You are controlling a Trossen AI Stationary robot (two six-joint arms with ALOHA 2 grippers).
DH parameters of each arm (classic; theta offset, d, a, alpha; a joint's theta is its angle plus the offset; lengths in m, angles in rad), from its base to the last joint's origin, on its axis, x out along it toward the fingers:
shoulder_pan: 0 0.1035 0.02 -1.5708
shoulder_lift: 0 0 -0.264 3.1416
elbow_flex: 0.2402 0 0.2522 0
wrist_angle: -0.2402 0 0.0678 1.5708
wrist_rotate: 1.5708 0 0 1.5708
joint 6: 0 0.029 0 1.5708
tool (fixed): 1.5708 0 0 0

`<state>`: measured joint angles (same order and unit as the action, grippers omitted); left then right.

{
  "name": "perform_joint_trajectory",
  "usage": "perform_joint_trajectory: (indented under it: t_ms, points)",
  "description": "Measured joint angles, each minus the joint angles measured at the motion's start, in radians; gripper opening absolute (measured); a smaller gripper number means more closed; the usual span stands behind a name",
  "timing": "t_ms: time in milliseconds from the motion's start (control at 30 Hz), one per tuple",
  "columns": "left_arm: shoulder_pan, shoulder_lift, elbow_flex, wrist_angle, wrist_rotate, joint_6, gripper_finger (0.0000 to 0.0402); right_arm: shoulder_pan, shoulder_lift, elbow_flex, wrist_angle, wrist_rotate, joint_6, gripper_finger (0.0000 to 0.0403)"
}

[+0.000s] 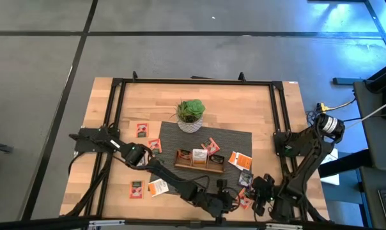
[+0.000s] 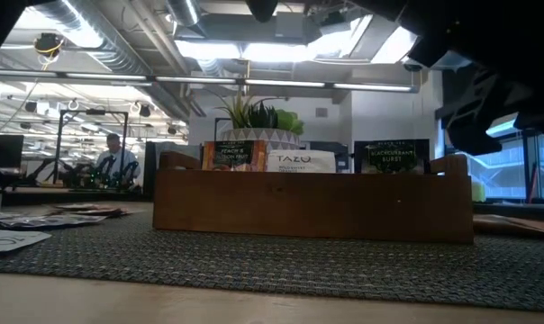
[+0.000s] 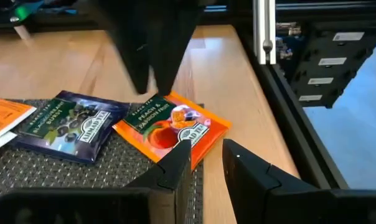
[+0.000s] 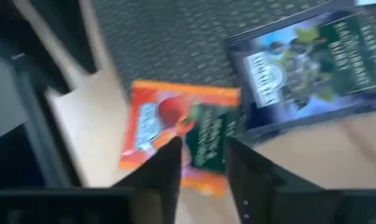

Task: Pick & Place Tea
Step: Put the orange tea bag into the left section of the wooden organizer

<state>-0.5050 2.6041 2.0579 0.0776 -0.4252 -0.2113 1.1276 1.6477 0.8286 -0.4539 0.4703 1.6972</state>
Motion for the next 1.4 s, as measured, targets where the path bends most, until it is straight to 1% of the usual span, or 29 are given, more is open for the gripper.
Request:
perform_joint_trajectory:
  t_ms: [100, 167, 333, 500, 600, 733, 900, 967, 1067, 1400]
  points:
    - [0.004, 0.000, 0.000, 0.024, 0.003, 0.006, 0.0088, -0.008, 0.000, -0.031, 0.031, 0.001, 0.003, 0.0168]
    - [0.006, 0.000, 0.000, 0.024, 0.010, 0.005, 0.0088, -0.012, 0.000, -0.040, 0.064, -0.030, 0.002, 0.0189]
    - [0.011, 0.000, 0.000, 0.004, 0.037, -0.011, 0.0088, -0.015, 0.001, -0.050, 0.130, -0.108, 0.004, 0.0219]
    - [0.014, 0.000, 0.000, -0.001, 0.035, -0.011, 0.0088, -0.015, 0.001, -0.050, 0.153, -0.124, 0.004, 0.0225]
    - [0.016, 0.000, 0.000, -0.009, 0.034, -0.011, 0.0088, -0.020, 0.001, -0.050, 0.152, -0.121, 0.005, 0.0221]
    - [0.016, 0.000, 0.000, -0.008, 0.027, -0.011, 0.0088, -0.034, 0.006, -0.050, 0.143, -0.117, 0.056, 0.0216]
    - [0.015, 0.000, 0.000, -0.017, 0.027, -0.011, 0.0088, -0.037, 0.031, -0.046, 0.144, -0.127, 0.056, 0.0215]
    - [0.015, 0.000, 0.000, -0.030, 0.027, -0.011, 0.0088, -0.037, 0.033, -0.046, 0.142, -0.136, 0.061, 0.0209]
    - [0.015, 0.000, 0.000, -0.029, 0.026, -0.012, 0.0088, -0.037, 0.034, -0.046, 0.136, -0.140, 0.065, 0.0187]
    - [0.015, 0.000, 0.000, -0.030, 0.024, -0.012, 0.0088, -0.037, 0.036, -0.047, 0.087, -0.154, 0.070, 0.0062]
